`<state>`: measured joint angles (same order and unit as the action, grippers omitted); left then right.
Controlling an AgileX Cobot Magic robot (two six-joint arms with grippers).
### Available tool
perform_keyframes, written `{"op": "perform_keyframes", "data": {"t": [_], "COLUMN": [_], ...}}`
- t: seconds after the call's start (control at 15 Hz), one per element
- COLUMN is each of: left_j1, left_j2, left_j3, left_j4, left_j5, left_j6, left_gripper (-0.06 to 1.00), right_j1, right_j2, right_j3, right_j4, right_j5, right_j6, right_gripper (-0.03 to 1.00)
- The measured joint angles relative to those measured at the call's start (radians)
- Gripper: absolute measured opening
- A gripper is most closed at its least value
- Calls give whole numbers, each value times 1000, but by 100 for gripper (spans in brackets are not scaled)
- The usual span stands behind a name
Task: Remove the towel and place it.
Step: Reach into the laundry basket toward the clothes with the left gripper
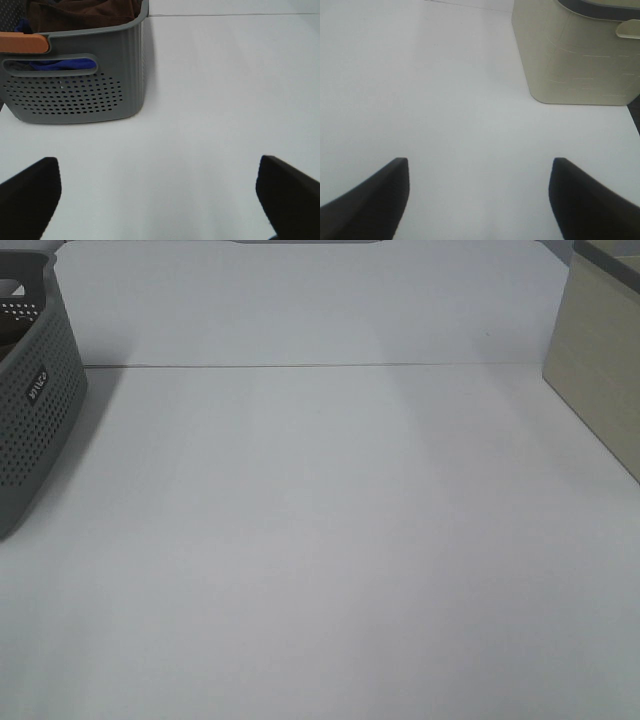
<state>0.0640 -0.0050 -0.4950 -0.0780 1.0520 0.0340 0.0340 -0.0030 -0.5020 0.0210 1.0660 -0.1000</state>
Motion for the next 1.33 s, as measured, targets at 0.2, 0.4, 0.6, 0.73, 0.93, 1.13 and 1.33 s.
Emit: {"op": "perform_keyframes", "data": {"t": [0.2,0.4,0.6,0.73,0.93,1.13,1.33], "left_j1": [0,0,0,0,0,0,0], "left_j2": [0,0,0,0,0,0,0], "left_j3": [0,0,0,0,0,0,0], "left_j4": [0,0,0,0,0,0,0], "left_j5": [0,0,0,0,0,0,0], "left_j6": [0,0,0,0,0,0,0], "left_gripper": [99,99,99,99,99,99,99], "right_j1": [0,0,0,0,0,0,0], "right_j2": [0,0,0,0,0,0,0], "right_j3": [0,0,0,0,0,0,0], "right_j4": [0,0,0,0,0,0,0], "right_j5": [0,0,0,0,0,0,0], "right_j6": [0,0,0,0,0,0,0], "right_gripper": [75,75,75,75,75,75,75]}}
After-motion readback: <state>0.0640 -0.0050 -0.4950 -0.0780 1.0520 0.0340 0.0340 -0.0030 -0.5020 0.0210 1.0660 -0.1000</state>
